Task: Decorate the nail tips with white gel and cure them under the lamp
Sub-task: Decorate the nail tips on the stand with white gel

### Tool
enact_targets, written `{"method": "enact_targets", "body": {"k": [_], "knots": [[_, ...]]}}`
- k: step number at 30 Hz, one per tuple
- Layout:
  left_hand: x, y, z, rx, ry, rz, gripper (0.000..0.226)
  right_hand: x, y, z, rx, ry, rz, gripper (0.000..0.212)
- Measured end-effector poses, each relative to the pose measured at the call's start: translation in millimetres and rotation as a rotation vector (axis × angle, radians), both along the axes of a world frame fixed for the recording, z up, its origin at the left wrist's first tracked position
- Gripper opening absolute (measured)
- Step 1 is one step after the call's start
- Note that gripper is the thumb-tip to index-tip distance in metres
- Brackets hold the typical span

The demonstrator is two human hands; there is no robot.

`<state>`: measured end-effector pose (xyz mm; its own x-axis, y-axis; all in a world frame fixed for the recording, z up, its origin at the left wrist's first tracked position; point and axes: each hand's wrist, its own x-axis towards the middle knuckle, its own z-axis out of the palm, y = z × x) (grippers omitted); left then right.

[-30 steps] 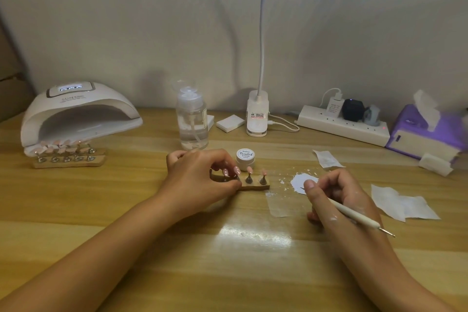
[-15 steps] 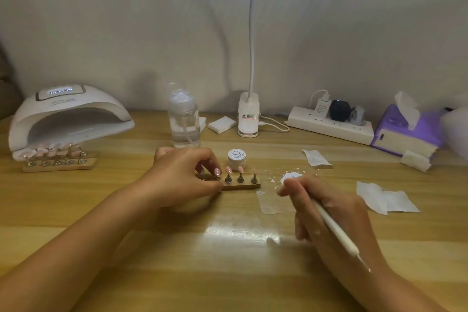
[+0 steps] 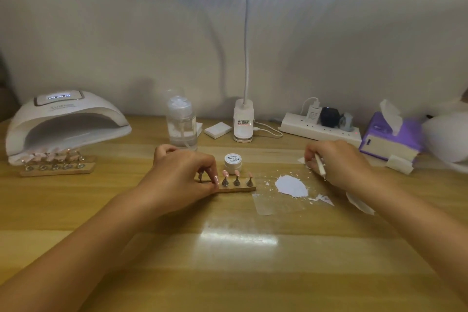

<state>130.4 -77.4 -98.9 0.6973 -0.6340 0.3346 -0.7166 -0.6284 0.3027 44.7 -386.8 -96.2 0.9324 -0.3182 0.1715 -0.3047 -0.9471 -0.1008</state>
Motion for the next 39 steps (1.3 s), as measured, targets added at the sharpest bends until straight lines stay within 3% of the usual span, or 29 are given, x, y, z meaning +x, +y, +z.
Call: {"method": "enact_targets", "body": {"k": [2,5,7,13,17,20,26,30,35,39], "knots": [[0.1,0.9,2.0,0.001,-0.002,-0.018,0.013,-4.8,-2.9,1.4,-0.004,-0.172,0.009,0.007],[-0.2,3.1,4.9,0.004,0.022,-0.032,0.013,-20.5,10.1,11.9,0.189,-0.611,0.063,0.005],[-1.3,3.5,6.3,0.025,0.008,-0.055,0.010,-35.0,34.4,17.2,0.327,-0.728,0.123,0.010],[-4.7,3.9,8.4,0.099,-0.116,-0.113,0.005,-76.2,100.2,1.3,0.661,-0.760,0.262,0.006],[-8.6,5.3,14.5,0.049,-0.168,-0.123,0.007,-84.0,107.5,-4.4,0.600,-0.792,0.283,0.012],[-19.6,-1.8,19.3,-0.129,-0.242,-0.199,0.005,-85.0,111.3,-5.7,0.500,-0.812,0.328,0.021],[-55.8,-31.0,4.0,-0.290,0.012,-0.418,0.014,-84.9,121.4,-15.4,0.506,-0.842,0.415,0.026],[-58.5,-35.6,-2.7,-0.390,0.108,-0.429,0.017,-87.3,119.7,-19.6,0.518,-0.745,0.481,0.034],[-60.6,-36.6,-7.3,-0.463,0.153,-0.407,0.011,-90.9,119.3,-11.5,0.340,-0.637,0.520,0.028],[-59.8,-36.7,-6.0,-0.577,0.202,-0.362,0.011,-95.6,109.9,-12.9,0.339,-0.641,0.505,0.025]]}}
